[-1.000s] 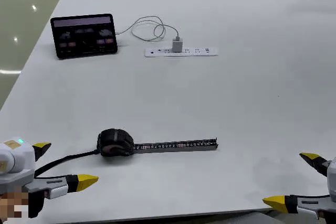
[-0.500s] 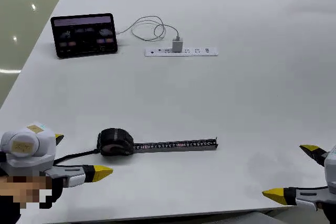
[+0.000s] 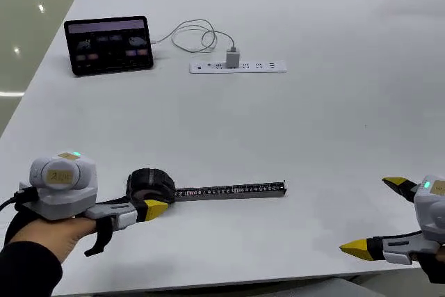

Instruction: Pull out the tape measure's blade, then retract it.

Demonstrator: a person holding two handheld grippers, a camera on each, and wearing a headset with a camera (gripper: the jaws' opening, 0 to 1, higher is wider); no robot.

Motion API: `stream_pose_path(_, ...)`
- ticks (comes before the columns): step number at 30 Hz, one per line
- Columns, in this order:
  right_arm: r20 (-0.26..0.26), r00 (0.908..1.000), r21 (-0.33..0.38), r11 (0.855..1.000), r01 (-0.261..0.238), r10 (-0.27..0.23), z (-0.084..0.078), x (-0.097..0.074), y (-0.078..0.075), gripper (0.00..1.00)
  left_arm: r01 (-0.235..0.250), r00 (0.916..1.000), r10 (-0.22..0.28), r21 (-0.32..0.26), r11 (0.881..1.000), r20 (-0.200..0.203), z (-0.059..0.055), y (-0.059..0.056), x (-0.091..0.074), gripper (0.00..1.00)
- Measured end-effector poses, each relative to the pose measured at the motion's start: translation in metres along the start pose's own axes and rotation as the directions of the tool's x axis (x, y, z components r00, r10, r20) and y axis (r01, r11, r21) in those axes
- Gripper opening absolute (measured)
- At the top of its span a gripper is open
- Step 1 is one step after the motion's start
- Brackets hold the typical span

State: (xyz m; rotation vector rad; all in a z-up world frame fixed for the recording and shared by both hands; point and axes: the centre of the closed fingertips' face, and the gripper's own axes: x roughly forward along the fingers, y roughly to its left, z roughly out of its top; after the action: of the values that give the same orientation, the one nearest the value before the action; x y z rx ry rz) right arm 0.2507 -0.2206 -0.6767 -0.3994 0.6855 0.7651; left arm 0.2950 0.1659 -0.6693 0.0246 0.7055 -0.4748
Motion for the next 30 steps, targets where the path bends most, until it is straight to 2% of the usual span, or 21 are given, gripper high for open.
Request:
stream_pose_path(2,-0.002,0.9999,0.000,1.000,-0.015,0.015,0.003,0.002,0.001,1.00,-0.009,0.9997,0.009,-0.003,1.000,0.022,0.007,-0.002,0.002,1.00)
stream_pose_path(4,-0.008,0.9997,-0.018,1.000,-0.021,0.021,0.005,0.005,0.001,1.00,-0.026,0.9993,0.025,0.015,1.000,0.029,0.010,-0.002,0.005,1.00)
stream_pose_path(6,-0.013,0.9996,-0.023,0.999,-0.026,0.026,0.007,0.006,0.001,1.00,-0.030,0.9990,0.030,0.006,1.000,0.035,0.012,-0.001,0.008,1.00)
stream_pose_path(7,-0.012,0.9995,-0.030,0.999,-0.030,0.030,0.008,0.007,0.001,1.00,-0.021,0.9985,0.024,-0.054,0.998,0.050,0.014,-0.003,0.011,1.00)
stream_pose_path(8,-0.014,0.9993,-0.035,0.999,-0.034,0.034,0.009,0.008,0.002,1.00,-0.019,0.9972,0.025,-0.084,0.996,0.070,0.016,-0.003,0.013,1.00)
stream_pose_path(9,-0.015,0.9991,-0.043,0.998,-0.039,0.038,0.011,0.010,0.002,1.00,-0.029,0.9974,0.035,-0.101,0.994,0.063,0.013,-0.001,0.017,1.00)
stream_pose_path(12,-0.016,0.9988,-0.051,0.998,-0.046,0.046,0.014,0.013,0.002,1.00,-0.057,0.9970,0.062,-0.096,0.994,0.046,0.008,0.001,0.028,1.00)
stream_pose_path(18,-0.012,0.9978,-0.064,0.996,-0.065,0.064,0.019,0.018,0.005,1.00,-0.066,0.9971,0.069,-0.102,0.993,0.032,-0.001,-0.009,0.036,1.00)
stream_pose_path(22,-0.004,0.9972,-0.052,0.996,-0.075,0.075,0.020,0.021,0.007,1.00,-0.106,0.9923,0.112,-0.106,0.989,0.054,0.000,-0.006,0.039,1.00)
stream_pose_path(24,-0.006,0.9962,-0.054,0.995,-0.087,0.087,0.020,0.024,0.009,1.00,-0.121,0.9897,0.130,-0.127,0.984,0.061,-0.001,-0.005,0.042,1.00)
stream_pose_path(27,-0.014,0.9953,-0.071,0.993,-0.097,0.096,0.023,0.028,0.012,1.00,-0.131,0.9878,0.142,-0.152,0.980,0.065,-0.007,0.000,0.050,1.00)
stream_pose_path(30,-0.015,0.9942,-0.083,0.991,-0.107,0.107,0.028,0.031,0.013,1.00,-0.124,0.9887,0.135,-0.161,0.979,0.065,-0.011,0.000,0.056,1.00)
